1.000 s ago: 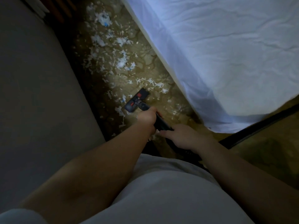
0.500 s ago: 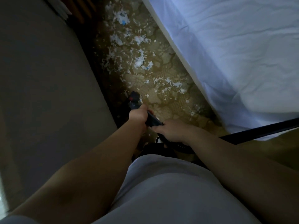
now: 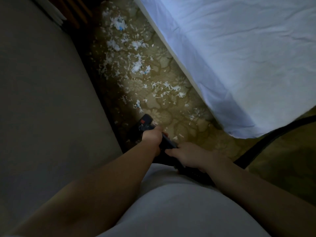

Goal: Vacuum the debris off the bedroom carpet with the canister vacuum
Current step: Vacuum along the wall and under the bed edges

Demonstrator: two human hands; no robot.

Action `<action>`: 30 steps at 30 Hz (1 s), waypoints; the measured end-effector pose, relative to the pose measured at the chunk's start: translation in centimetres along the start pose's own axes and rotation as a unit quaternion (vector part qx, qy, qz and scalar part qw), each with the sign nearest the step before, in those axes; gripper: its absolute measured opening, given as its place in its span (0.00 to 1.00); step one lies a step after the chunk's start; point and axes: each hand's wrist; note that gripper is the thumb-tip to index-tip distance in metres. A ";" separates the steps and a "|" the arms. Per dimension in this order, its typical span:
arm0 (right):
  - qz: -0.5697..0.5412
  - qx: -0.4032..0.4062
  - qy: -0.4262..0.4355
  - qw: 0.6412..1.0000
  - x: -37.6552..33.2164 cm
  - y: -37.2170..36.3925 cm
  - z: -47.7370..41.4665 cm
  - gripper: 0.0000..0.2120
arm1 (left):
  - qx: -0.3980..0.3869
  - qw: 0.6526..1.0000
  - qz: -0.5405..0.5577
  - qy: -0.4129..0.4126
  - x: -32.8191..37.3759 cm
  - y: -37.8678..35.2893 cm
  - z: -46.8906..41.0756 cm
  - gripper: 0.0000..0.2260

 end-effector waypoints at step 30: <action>-0.124 0.144 0.014 0.982 24.6 13.1 15.0 0.22 | -0.134 0.976 -0.149 -0.091 -12.1 -26.5 12.9 0.15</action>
Point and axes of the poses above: each hand's wrist, its own z-axis away from the middle knuckle, its own y-axis out of the back of the hand, x = y × z, and after that the axes turned 7 degrees about -z, right-handed
